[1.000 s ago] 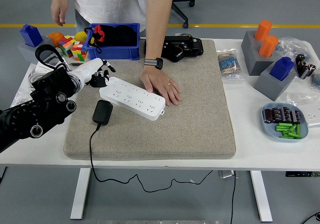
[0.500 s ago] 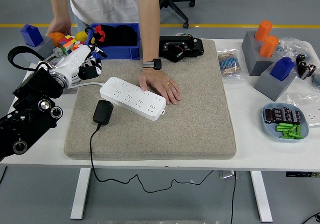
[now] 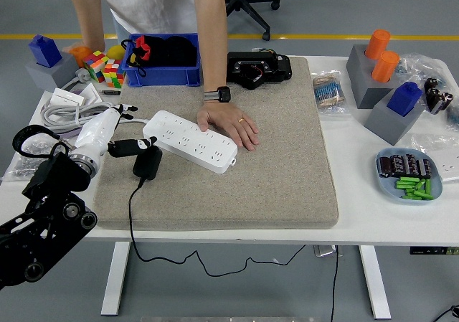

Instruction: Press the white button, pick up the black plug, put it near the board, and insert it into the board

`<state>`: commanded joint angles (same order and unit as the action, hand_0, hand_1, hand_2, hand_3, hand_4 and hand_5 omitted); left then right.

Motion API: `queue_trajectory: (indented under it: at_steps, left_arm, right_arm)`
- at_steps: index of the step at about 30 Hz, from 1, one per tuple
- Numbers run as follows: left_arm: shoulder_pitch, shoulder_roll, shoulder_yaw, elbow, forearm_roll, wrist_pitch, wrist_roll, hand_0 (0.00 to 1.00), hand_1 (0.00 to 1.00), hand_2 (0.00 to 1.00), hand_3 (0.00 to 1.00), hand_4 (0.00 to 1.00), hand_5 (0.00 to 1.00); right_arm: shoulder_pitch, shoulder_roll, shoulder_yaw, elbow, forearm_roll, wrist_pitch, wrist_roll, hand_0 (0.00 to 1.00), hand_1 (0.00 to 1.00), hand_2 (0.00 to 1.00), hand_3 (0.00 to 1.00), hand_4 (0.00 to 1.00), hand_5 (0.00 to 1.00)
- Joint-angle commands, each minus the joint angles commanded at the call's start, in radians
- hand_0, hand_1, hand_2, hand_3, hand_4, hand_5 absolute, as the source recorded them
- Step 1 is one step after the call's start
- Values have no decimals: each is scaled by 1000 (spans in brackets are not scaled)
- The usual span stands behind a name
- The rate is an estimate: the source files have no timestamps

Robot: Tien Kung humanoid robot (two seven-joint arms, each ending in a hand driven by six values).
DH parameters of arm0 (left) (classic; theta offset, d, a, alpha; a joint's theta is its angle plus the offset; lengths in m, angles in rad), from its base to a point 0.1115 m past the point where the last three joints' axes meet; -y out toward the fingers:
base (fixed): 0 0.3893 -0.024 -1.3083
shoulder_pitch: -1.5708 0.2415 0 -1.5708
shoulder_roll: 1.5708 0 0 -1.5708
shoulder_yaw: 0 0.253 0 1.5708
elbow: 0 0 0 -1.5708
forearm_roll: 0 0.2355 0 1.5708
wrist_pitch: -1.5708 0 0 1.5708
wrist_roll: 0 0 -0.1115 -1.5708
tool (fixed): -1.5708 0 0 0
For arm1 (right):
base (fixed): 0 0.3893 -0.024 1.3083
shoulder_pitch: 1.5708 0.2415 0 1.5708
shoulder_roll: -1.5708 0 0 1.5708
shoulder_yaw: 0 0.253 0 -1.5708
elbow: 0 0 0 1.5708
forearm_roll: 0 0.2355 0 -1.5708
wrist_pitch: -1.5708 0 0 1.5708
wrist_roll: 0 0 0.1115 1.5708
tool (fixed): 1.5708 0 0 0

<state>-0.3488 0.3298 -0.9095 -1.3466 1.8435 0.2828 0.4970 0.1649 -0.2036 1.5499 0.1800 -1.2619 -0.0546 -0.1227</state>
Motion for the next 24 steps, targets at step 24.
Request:
queue_trajectory:
  at_steps: [24]
  left_arm:
    - [94, -69, 42, -26, 133, 39, 148, 791, 771, 743, 876, 998, 535]
  right_arm:
    - [1, 0, -21, 0, 4, -4, 9, 630, 605, 602, 586, 658, 404]
